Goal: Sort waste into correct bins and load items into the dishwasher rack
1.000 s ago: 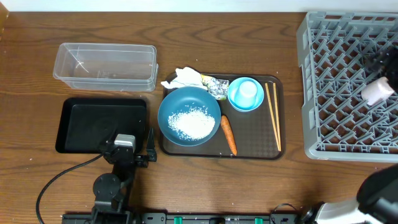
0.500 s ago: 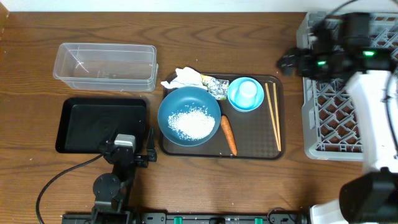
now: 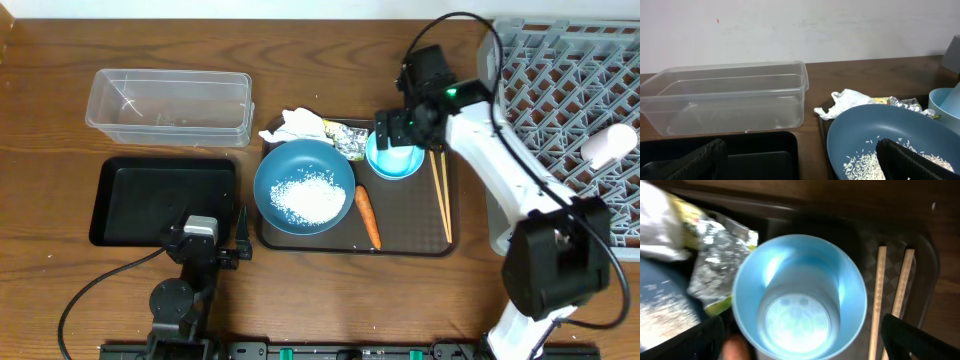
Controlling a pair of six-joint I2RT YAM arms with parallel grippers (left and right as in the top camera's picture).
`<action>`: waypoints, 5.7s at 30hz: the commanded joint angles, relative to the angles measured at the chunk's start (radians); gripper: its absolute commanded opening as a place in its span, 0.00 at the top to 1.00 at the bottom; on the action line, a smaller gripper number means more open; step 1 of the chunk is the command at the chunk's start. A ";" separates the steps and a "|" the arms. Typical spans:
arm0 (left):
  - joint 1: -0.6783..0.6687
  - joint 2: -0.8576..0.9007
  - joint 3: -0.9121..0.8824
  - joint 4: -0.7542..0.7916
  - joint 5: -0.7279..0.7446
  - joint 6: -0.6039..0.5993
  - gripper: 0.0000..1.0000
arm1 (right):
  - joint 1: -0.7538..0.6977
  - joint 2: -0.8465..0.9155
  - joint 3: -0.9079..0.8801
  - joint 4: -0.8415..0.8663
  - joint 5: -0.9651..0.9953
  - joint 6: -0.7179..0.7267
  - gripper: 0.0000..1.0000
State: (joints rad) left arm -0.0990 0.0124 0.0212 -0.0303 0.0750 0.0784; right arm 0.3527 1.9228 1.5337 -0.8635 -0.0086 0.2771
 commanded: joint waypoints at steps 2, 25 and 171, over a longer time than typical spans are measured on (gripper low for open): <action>0.004 -0.002 -0.017 -0.033 0.010 -0.005 0.02 | 0.015 0.061 -0.006 0.013 0.078 0.078 0.03; 0.004 -0.002 -0.017 -0.033 0.010 -0.005 0.02 | -0.052 -0.026 0.148 -0.111 0.040 0.072 0.39; 0.004 -0.002 -0.017 -0.033 0.010 -0.005 0.02 | -0.718 0.147 0.435 0.143 -1.166 -0.278 0.99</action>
State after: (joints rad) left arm -0.0990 0.0124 0.0212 -0.0307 0.0750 0.0784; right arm -0.3065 2.0212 1.9556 -0.7563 -0.8246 0.0212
